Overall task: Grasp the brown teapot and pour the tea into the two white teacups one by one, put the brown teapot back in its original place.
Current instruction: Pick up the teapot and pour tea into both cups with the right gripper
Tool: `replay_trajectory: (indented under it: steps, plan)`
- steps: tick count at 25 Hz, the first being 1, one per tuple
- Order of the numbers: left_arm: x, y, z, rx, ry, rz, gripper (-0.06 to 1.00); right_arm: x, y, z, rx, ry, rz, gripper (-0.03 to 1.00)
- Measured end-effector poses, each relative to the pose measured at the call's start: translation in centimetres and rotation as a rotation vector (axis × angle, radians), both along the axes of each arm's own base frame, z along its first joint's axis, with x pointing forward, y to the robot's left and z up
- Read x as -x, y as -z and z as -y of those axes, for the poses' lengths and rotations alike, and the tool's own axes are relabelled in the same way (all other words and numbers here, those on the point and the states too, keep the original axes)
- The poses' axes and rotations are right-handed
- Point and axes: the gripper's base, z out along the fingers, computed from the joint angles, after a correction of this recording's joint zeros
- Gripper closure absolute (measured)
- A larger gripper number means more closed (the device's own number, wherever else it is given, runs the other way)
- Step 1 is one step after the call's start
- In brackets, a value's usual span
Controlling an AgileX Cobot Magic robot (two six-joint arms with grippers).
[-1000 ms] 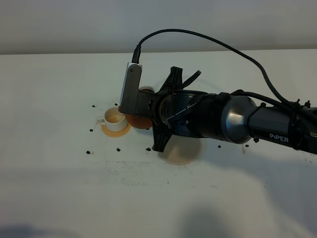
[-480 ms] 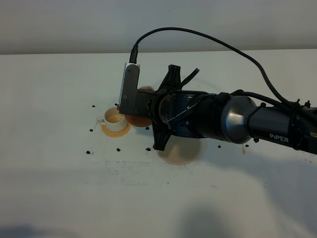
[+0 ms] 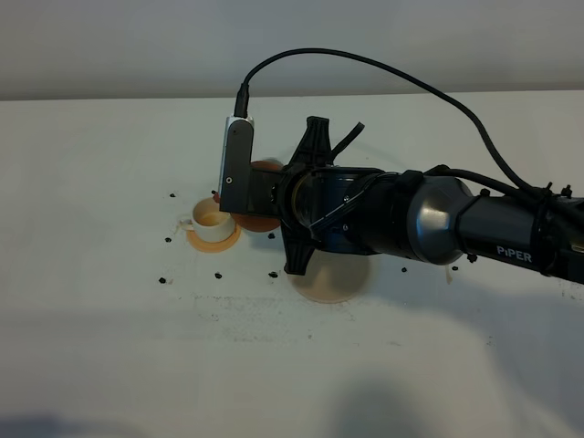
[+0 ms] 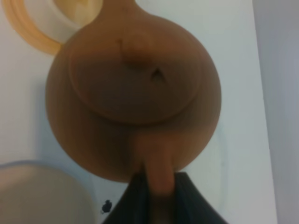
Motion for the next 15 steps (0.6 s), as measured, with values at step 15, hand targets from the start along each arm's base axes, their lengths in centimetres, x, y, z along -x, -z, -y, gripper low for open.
replay_trajectory:
  steps: [15]
  plan:
    - [0.00,0.00,0.00,0.000,0.000,0.000,0.41,-0.17,-0.10,0.17,0.044,-0.017,0.033,0.87]
